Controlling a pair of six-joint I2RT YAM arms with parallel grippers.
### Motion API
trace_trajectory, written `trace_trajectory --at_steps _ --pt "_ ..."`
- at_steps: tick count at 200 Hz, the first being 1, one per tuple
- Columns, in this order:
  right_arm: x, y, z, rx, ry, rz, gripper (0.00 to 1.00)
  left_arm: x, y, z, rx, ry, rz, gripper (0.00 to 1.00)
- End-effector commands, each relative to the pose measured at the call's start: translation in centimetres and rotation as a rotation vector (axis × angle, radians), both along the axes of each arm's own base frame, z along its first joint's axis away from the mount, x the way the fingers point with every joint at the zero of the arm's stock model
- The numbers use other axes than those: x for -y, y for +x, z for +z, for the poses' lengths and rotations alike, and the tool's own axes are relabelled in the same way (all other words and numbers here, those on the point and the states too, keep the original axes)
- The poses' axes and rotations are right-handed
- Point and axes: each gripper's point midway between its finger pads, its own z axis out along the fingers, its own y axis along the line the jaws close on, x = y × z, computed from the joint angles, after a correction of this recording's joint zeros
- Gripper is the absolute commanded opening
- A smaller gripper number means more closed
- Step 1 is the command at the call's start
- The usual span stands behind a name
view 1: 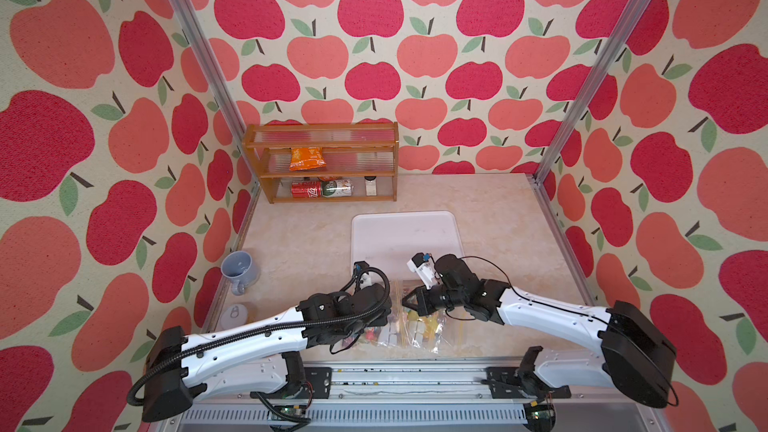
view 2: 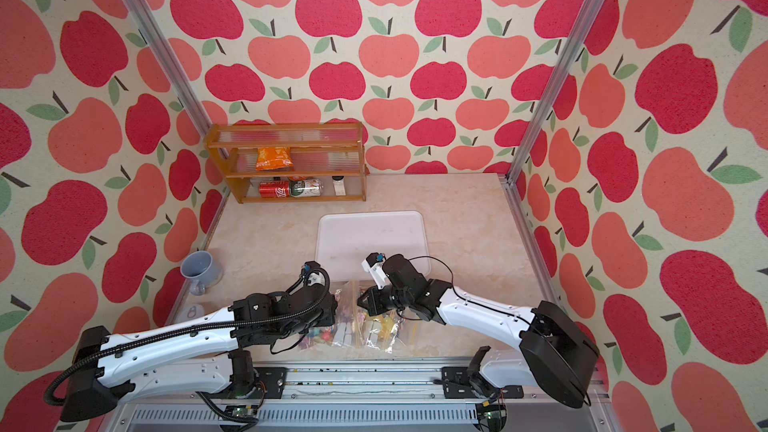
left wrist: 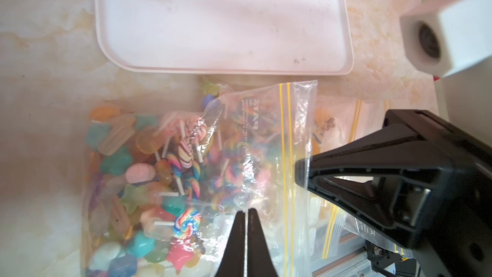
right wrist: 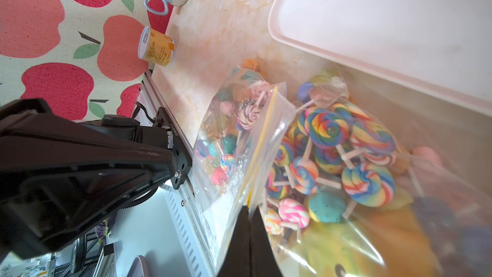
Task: Pour candies out of the ziploc bag
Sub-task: Open the ziploc bag at the center of the board.
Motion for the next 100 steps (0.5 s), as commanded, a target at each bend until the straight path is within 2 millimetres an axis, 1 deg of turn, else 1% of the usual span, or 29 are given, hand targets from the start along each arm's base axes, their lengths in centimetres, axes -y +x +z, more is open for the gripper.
trace_trajectory --at_steps 1,16,34,36,44,57,71,78,92,100 --pt "0.4 0.0 0.9 0.051 -0.023 0.011 0.00 -0.9 0.0 0.2 0.009 0.034 0.009 0.00" --pt "0.1 -0.1 1.1 0.044 -0.013 0.019 0.00 0.7 0.0 0.7 0.015 0.003 -0.050 0.00" --pt "-0.4 -0.1 1.1 0.031 0.005 0.026 0.00 3.0 -0.2 1.7 0.023 -0.013 -0.133 0.16" --pt "-0.4 -0.1 1.2 0.031 0.009 0.026 0.00 3.3 -0.2 1.3 0.017 0.004 -0.140 0.17" --pt "-0.6 -0.1 1.1 0.027 0.015 0.027 0.00 4.0 -0.3 1.2 0.014 0.027 -0.163 0.22" --pt "-0.7 -0.1 1.2 0.023 0.023 0.027 0.00 4.6 -0.4 0.9 0.002 0.055 -0.181 0.26" --pt "-0.7 -0.1 1.3 0.024 0.027 0.027 0.00 5.2 -0.6 0.6 -0.011 0.047 -0.201 0.30" --pt "-0.7 -0.1 1.3 0.026 0.029 0.026 0.00 5.5 -0.7 0.6 -0.010 0.029 -0.209 0.33" --pt "-0.8 -0.1 1.4 0.027 0.032 0.027 0.00 6.1 -0.9 0.9 -0.003 -0.013 -0.227 0.44" --pt "-0.8 -0.1 1.5 0.028 0.033 0.027 0.00 6.3 -0.9 1.0 0.000 -0.028 -0.233 0.46"
